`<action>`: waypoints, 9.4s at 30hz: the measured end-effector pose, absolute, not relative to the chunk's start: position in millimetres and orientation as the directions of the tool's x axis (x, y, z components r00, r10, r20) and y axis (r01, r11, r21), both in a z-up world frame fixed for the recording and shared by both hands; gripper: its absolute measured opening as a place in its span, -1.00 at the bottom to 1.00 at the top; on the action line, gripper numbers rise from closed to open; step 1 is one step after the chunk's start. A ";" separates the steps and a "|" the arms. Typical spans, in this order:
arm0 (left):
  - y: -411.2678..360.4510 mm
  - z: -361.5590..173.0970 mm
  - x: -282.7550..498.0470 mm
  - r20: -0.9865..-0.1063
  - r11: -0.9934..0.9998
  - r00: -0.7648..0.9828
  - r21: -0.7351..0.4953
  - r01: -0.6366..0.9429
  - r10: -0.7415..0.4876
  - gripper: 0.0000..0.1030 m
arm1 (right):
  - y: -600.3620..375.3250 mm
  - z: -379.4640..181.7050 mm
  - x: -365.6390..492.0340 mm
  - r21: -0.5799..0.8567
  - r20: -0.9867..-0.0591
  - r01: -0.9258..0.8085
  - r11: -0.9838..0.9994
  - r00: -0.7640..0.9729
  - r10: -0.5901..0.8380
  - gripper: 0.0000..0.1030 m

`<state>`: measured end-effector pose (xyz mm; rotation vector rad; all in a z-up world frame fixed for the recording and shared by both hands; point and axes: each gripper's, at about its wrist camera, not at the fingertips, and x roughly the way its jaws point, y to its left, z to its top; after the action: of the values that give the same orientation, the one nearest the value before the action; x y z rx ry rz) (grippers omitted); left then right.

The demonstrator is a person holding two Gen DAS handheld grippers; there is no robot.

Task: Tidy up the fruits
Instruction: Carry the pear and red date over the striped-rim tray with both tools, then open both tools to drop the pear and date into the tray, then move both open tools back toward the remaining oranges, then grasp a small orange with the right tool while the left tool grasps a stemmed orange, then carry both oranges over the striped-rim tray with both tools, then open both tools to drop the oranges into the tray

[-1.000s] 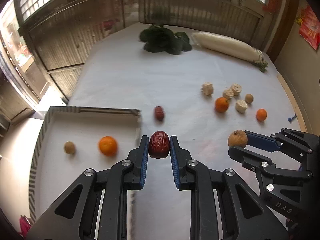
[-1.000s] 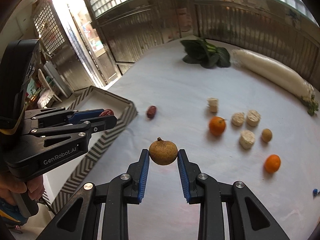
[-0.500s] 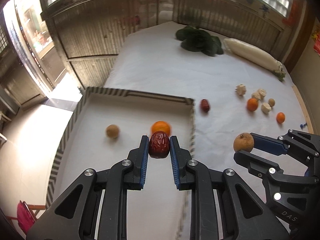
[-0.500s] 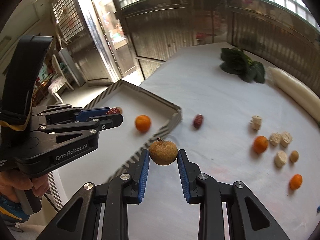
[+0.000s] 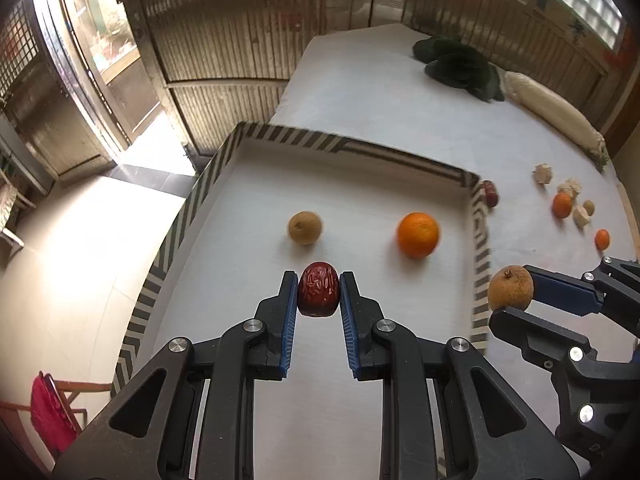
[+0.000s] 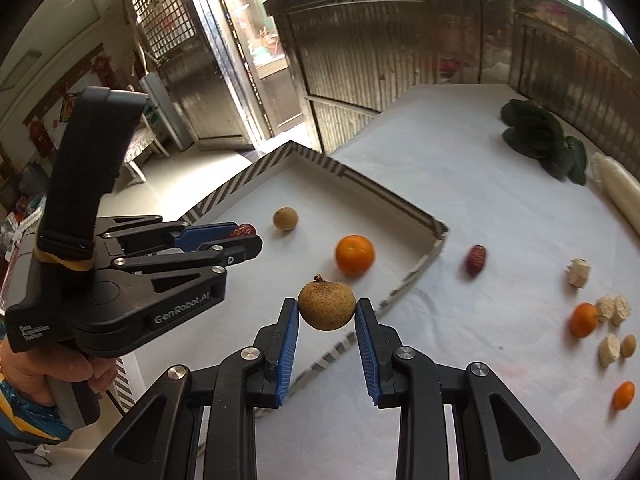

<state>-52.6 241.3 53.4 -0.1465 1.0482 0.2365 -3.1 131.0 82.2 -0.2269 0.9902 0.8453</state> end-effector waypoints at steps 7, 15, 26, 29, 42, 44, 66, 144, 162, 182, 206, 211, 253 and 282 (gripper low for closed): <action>253.5 41.3 -52.2 -0.882 0.960 0.455 -0.011 -0.280 0.123 -0.61 | 149.1 69.1 2.9 0.203 -0.827 -0.728 0.654 0.230 0.513 -0.45; 260.5 34.5 -47.0 -0.889 0.958 0.442 -0.016 -0.288 0.118 -0.61 | 156.2 60.5 9.1 0.211 -0.839 -0.730 0.650 0.207 0.504 -0.45; 260.9 26.7 -35.1 -0.898 0.959 0.425 -0.012 -0.283 0.114 -0.61 | 166.3 46.2 19.4 0.217 -0.859 -0.734 0.643 0.169 0.483 -0.45; 262.0 24.3 -32.5 -0.901 0.957 0.418 -0.010 -0.291 0.118 -0.61 | 169.6 40.0 21.3 0.217 -0.866 -0.736 0.641 0.157 0.474 -0.45; 269.3 19.7 -26.4 -0.909 0.935 0.400 -0.036 -0.352 0.116 -0.53 | 183.3 33.6 17.3 0.143 -0.870 -0.761 0.633 0.208 0.446 -0.44; 271.0 20.7 -28.1 -0.912 0.932 0.396 -0.041 -0.359 0.112 -0.12 | 180.0 36.0 17.3 0.164 -0.867 -0.757 0.632 0.196 0.459 -0.39; 211.9 66.7 -39.0 -0.862 0.959 0.495 -0.035 -0.281 0.113 0.16 | 103.1 78.4 5.7 0.170 -0.814 -0.644 0.745 0.334 0.475 -0.22; -5.6 19.5 100.5 -0.890 0.986 0.432 -0.095 0.136 -0.146 -0.39 | -163.2 40.0 89.2 0.173 -0.842 -0.258 0.951 0.463 0.279 -0.42; 41.5 53.7 31.0 -0.879 0.998 0.473 -0.054 0.023 -0.059 -0.39 | -93.6 65.0 43.6 0.187 -0.825 -0.392 0.901 0.435 0.361 -0.42; 114.3 77.5 -18.1 -0.854 0.996 0.520 -0.027 -0.091 0.024 -0.39 | -2.1 82.6 10.8 0.160 -0.807 -0.537 0.828 0.412 0.423 -0.42; 197.8 80.4 -55.8 -0.847 0.970 0.521 -0.024 -0.241 0.108 -0.39 | 93.3 87.8 -5.8 0.138 -0.811 -0.676 0.724 0.343 0.475 -0.42; 211.2 76.0 -60.0 -0.851 0.964 0.511 -0.021 -0.264 0.121 -0.39 | 111.0 84.1 -7.1 0.141 -0.815 -0.697 0.703 0.322 0.482 -0.42; 264.7 27.7 -57.1 -0.904 0.935 0.406 -0.020 -0.354 0.134 -0.39 | 183.0 30.9 10.4 0.170 -0.874 -0.765 0.621 0.174 0.453 -0.42; 273.0 27.3 -52.7 -0.905 0.908 0.394 -0.018 -0.418 0.163 0.14 | 176.4 42.8 3.4 0.154 -0.859 -0.765 0.625 0.209 0.468 -0.09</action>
<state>-52.7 273.0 27.3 -0.2598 1.1083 0.3739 3.4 176.4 42.8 -0.3357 1.0472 0.8804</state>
